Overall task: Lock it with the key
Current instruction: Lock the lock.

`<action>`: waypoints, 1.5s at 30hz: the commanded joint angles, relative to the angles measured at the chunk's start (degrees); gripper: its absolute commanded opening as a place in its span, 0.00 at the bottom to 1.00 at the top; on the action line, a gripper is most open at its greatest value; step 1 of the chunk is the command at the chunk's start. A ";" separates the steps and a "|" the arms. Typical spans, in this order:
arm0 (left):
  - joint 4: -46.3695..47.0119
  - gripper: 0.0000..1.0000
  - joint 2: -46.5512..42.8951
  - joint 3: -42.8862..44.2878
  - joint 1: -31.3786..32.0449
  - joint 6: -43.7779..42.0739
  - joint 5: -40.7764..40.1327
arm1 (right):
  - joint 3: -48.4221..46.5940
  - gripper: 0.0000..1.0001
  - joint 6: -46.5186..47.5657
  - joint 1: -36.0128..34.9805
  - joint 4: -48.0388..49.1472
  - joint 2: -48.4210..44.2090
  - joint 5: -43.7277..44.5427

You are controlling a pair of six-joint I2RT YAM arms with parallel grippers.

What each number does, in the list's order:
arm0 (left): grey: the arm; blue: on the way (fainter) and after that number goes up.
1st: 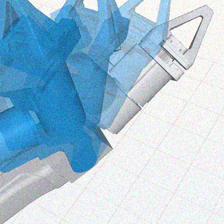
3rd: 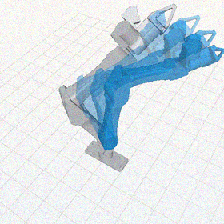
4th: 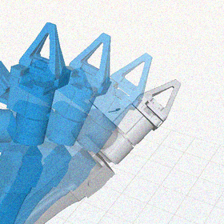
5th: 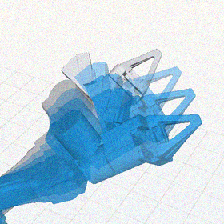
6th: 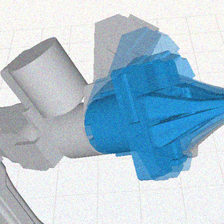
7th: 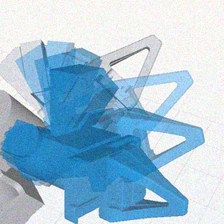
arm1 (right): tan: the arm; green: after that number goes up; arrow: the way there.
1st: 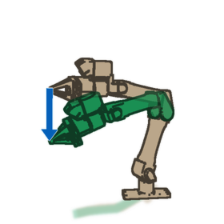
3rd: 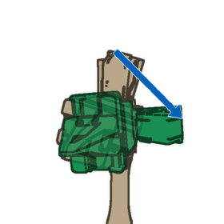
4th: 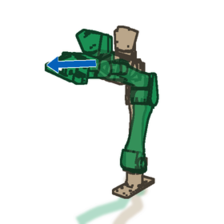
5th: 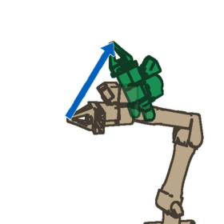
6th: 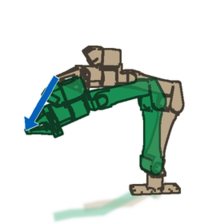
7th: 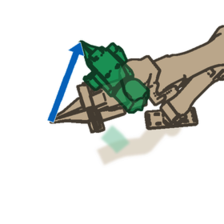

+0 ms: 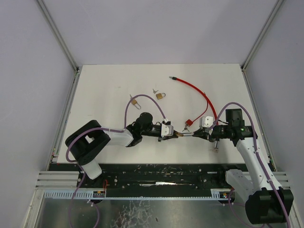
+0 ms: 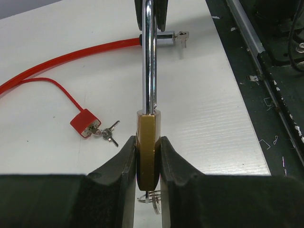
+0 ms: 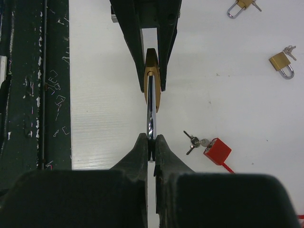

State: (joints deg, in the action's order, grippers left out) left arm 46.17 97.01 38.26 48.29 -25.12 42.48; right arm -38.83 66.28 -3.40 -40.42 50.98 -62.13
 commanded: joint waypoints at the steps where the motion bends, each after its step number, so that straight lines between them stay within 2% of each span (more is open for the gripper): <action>1: 8.16 0.00 -2.09 3.08 2.33 -2.84 7.50 | 0.06 0.00 2.16 -0.81 3.72 0.73 1.71; 12: 8.31 0.00 -1.83 3.27 2.34 -2.48 8.39 | -0.11 0.00 -0.81 -0.38 6.19 -0.53 1.87; 21: 7.36 0.00 -1.44 3.99 2.42 -2.23 10.10 | 0.61 0.00 1.29 -0.38 6.72 -0.78 2.20; 27: 5.02 0.00 -1.14 4.92 2.51 -3.01 10.57 | 1.60 0.00 2.13 -0.34 10.10 -3.36 8.25; 32: 3.06 0.00 -1.08 5.67 2.92 -4.00 8.07 | 0.98 0.00 0.89 0.06 9.34 -4.02 6.58; 39: 3.97 0.00 -1.19 5.31 3.11 -4.13 6.77 | -0.94 0.00 -1.66 0.15 4.01 1.41 -0.73; 45: 5.94 0.00 -1.63 4.51 3.13 -3.65 4.50 | -1.14 0.00 -5.58 0.11 5.14 3.58 -0.31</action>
State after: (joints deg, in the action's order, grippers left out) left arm 39.68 97.03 40.75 48.29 -26.72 41.56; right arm -37.82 63.90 -2.98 -38.26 53.47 -61.10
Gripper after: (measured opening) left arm 0.166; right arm 0.039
